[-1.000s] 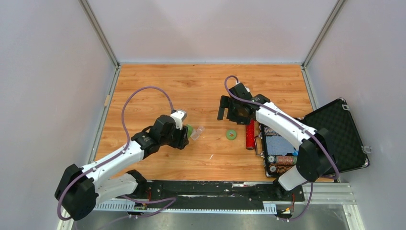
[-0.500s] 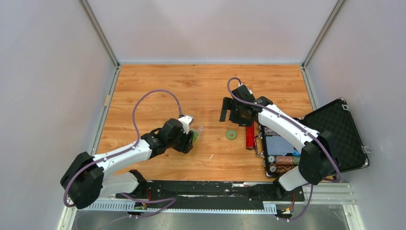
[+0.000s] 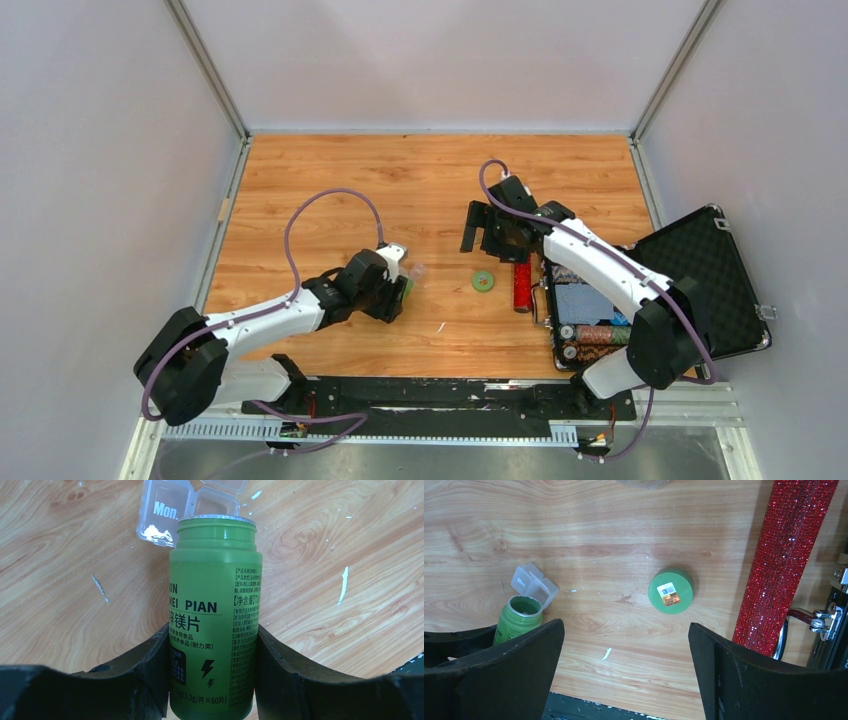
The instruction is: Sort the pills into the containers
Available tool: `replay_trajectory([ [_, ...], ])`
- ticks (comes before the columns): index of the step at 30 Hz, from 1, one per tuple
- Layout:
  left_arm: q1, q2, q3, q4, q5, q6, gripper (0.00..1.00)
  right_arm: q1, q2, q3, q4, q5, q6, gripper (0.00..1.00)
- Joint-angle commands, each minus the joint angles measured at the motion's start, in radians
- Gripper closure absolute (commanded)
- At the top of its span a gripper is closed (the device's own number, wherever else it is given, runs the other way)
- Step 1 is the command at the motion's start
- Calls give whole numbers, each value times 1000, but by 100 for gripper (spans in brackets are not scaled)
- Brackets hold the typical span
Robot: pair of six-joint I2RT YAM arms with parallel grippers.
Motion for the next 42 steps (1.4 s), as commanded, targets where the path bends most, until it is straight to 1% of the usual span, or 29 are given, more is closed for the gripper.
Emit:
replay_trajectory([
  [1, -6, -11, 49, -19, -34, -14, 100, -7, -21, -7, 23, -14, 10, 3],
  [5, -6, -11, 60, -48, -40, -13, 100, -7, -19, -10, 24, -14, 21, 3],
  [18, -6, -24, 96, -46, -20, 5, 100, -8, -36, -28, 35, -26, 36, 5],
  [23, -6, -18, 126, -80, -21, 17, 100, -9, -41, -37, 35, -25, 39, 5],
  [36, -7, 54, 188, -129, 9, 20, 100, -10, -50, -58, 41, -30, 43, 5],
  [42, -9, 87, 202, -141, 9, 27, 100, -16, -65, -66, 55, -90, 49, 8],
])
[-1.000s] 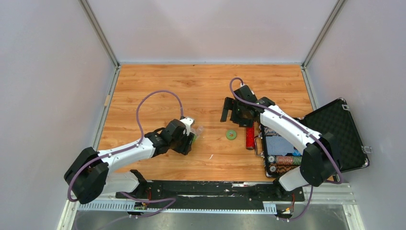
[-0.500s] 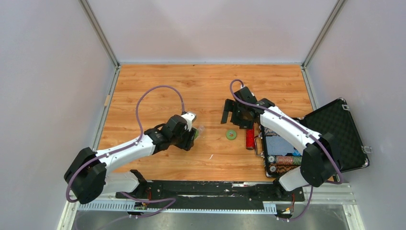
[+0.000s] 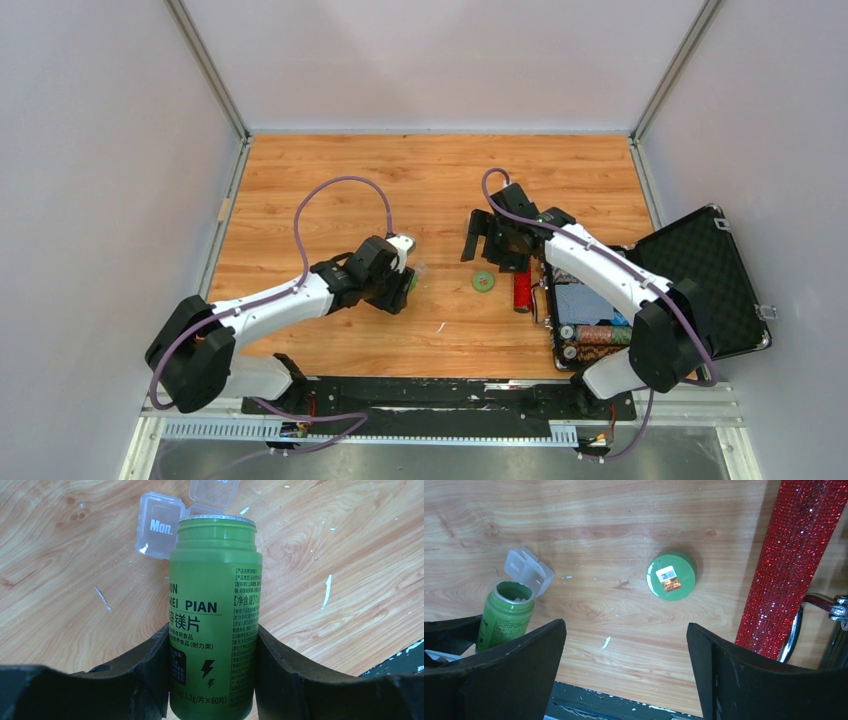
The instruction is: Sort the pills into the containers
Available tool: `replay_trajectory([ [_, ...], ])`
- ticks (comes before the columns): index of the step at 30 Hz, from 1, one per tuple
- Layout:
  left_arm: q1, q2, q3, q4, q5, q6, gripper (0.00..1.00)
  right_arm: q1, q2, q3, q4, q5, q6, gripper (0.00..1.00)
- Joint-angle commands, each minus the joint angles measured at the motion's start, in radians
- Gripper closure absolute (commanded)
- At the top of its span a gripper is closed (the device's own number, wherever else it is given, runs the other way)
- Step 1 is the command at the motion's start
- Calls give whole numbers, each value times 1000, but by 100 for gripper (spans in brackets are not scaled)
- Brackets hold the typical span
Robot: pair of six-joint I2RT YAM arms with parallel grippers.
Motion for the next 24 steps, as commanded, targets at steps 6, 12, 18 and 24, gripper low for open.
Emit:
replay_trajectory([
  [6, -8, 30, 66, -16, 5, 17, 100, -15, -52, -11, 47, -46, 23, 8],
  [12, -8, 44, 80, -56, 5, 27, 100, -18, -48, -15, 48, -50, 29, 9],
  [18, -8, 47, 98, -89, 5, 22, 100, -19, -47, -14, 47, -52, 28, 9],
  [24, -8, 51, 122, -112, 15, 16, 100, -19, -43, -18, 47, -57, 30, 11],
])
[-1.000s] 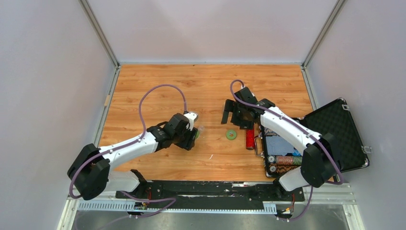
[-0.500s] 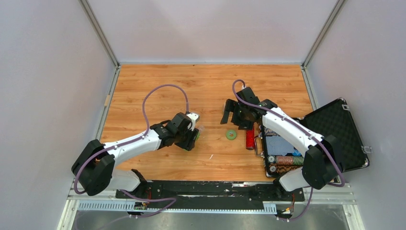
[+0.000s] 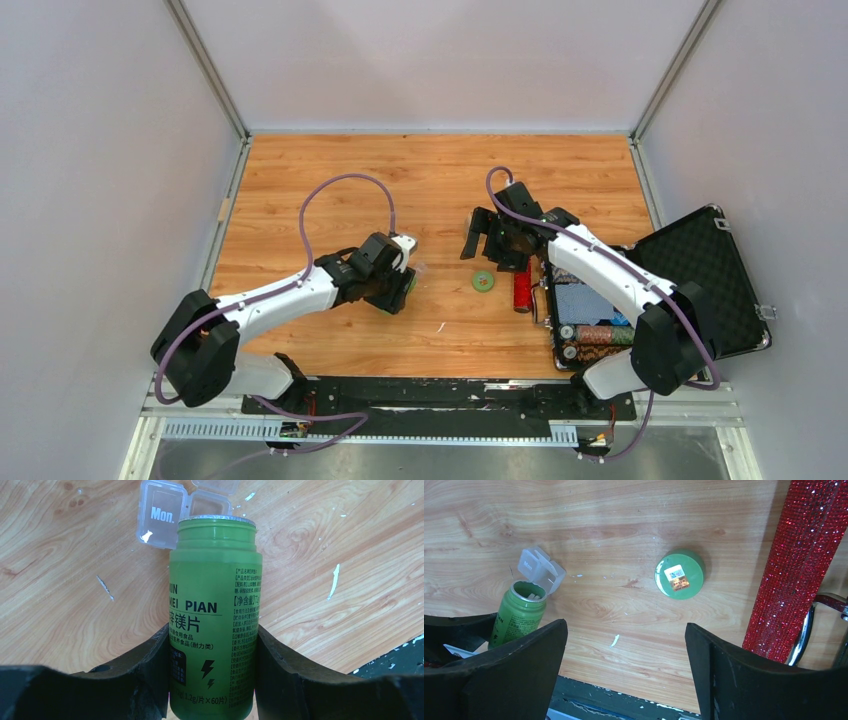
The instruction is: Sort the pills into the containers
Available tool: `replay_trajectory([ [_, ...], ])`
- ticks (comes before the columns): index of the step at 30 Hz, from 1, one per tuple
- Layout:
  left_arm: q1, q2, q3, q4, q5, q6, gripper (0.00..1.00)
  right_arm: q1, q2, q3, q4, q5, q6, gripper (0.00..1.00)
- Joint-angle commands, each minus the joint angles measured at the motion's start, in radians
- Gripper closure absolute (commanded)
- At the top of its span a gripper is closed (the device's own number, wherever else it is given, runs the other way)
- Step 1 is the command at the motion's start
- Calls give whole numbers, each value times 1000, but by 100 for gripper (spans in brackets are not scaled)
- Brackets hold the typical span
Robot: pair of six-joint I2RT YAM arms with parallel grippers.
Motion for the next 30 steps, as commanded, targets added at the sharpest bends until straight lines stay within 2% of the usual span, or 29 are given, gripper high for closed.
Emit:
replay_trajectory([
  [1, -7, 7, 63, -12, 19, 5, 100, -4, -24, -7, 32, -13, 10, 11],
  [30, -7, 66, 125, -116, 11, 3, 100, -6, -18, -8, 32, -25, 13, 13],
])
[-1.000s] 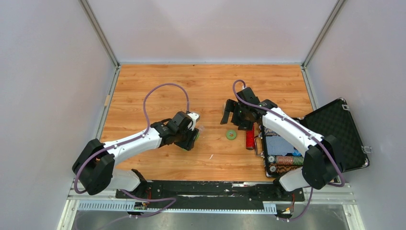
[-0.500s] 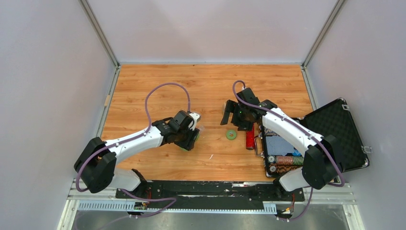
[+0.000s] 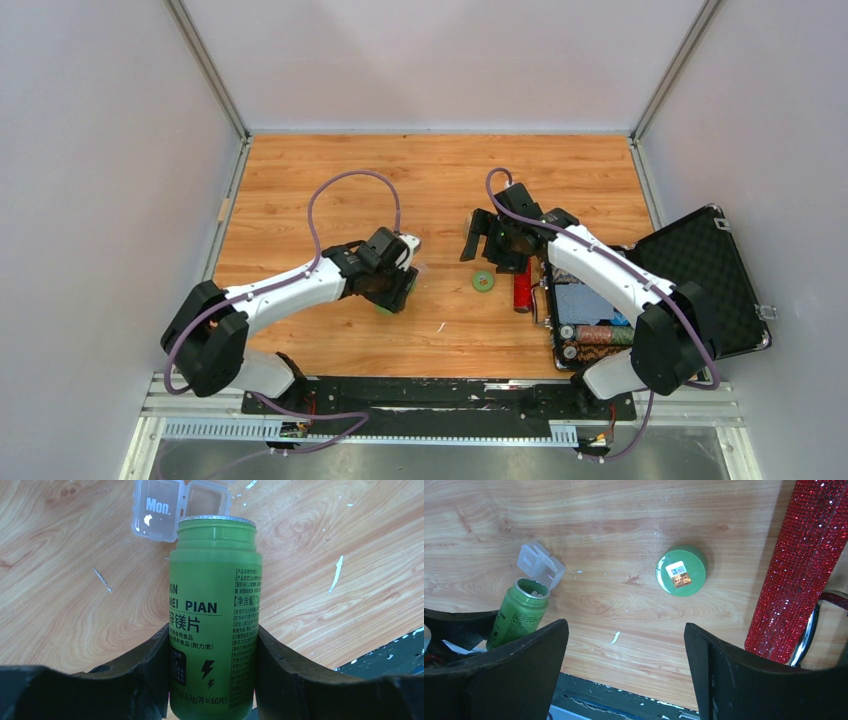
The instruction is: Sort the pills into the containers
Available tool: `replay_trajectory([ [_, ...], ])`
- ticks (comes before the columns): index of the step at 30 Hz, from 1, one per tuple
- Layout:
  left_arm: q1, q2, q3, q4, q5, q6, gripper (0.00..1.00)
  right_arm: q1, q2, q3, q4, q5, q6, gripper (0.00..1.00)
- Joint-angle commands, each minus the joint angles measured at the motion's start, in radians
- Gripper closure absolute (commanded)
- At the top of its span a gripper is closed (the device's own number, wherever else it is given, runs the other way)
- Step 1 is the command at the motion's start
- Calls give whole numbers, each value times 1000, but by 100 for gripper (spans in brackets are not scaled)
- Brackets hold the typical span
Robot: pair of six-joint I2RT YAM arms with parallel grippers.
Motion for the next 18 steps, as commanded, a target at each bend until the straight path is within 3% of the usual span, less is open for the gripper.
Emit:
replay_trajectory([
  [1, -5, 8, 41, -13, 1, 3, 100, -5, -18, -1, 32, -8, 11, 13],
  [18, -5, 18, 81, -41, -42, -3, 100, -5, -23, -10, 32, -6, 14, 13],
])
